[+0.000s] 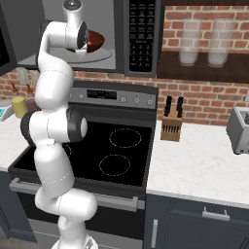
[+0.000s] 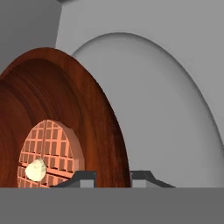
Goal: Open the microwave, place the bowl with waffle inside the microwave, then close the microwave door and turn it on.
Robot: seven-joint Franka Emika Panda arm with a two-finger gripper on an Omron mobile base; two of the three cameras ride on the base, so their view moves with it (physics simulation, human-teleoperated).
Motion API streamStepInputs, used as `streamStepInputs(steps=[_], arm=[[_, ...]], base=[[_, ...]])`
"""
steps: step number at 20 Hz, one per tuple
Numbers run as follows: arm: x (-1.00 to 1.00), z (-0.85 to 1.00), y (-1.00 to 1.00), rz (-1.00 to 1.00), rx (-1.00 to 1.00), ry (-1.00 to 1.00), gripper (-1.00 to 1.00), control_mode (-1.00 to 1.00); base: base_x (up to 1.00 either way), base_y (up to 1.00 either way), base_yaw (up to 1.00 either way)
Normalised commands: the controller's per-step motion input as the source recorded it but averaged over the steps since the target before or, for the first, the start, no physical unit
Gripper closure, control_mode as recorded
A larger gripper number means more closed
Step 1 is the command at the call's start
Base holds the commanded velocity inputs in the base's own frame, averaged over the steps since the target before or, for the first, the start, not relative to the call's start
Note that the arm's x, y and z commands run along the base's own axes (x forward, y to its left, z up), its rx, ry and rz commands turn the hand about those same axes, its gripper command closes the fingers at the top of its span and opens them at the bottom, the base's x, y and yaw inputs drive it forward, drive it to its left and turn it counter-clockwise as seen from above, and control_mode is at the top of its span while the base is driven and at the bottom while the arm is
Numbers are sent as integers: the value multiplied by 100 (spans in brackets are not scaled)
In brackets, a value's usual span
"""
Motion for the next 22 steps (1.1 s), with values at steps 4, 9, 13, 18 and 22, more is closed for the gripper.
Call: streamStepInputs(steps=[4,9,13,18,22], arm=[[0,-42,2,0,0,-14,100,-100],[0,-57,3,0,0,-15,100,-100],[0,-44,6,0,0,-13,100,-100],[19,-11,1,0,0,-7,100,-100],[21,0,0,0,0,0,100,-100]], base=[[0,0,0],[0,0,0],[0,0,0],[0,0,0],[0,0,0]])
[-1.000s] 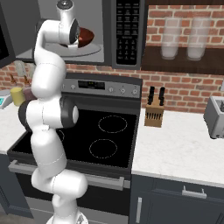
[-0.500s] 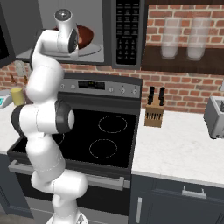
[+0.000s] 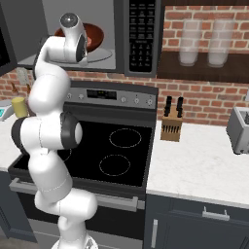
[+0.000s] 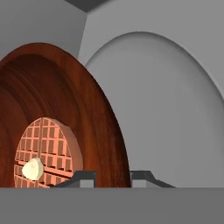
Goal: Open the microwave, place the bowl with waffle inside the microwave, then close the microwave door and turn it on.
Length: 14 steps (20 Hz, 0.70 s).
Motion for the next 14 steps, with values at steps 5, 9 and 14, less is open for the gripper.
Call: streamStepInputs(steps=[5,9,14], arm=[[1,0,0,0,0,0,100,-100],[0,0,0,0,0,0,100,-100],[0,0,0,0,0,0,-100,-100]], base=[[0,0,0],[0,0,0],[0,0,0]])
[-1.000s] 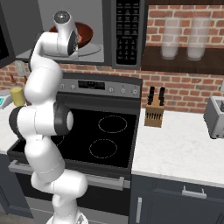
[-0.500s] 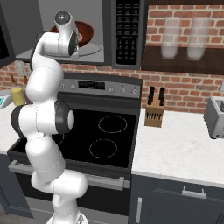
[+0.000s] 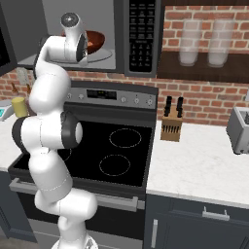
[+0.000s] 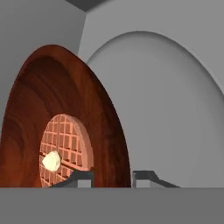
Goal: Open the microwave, place the bowl with waffle inside the microwave, then close the microwave door and turn it on.
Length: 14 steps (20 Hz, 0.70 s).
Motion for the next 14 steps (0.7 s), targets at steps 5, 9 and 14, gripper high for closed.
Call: streamStepInputs(steps=[5,9,14], arm=[[0,0,-2,1,0,0,-100,-100],[0,0,0,0,0,0,-100,-100],[-3,0,-3,0,0,0,-100,-100]], base=[[0,0,0],[0,0,0],[0,0,0]])
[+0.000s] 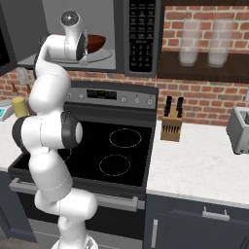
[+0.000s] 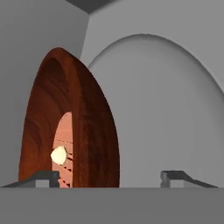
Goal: Open the microwave, place the bowl with waffle inside the microwave, then close the microwave door and turn it on.
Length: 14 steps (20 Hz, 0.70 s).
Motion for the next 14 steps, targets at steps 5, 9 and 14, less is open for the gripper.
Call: streamStepInputs(steps=[5,9,14], arm=[[-81,0,-11,7,0,-5,-100,-100],[-100,0,-32,15,0,-11,-100,-100],[-100,-37,-10,17,-6,-10,-100,-100]], base=[[0,0,0],[0,0,0],[0,0,0]])
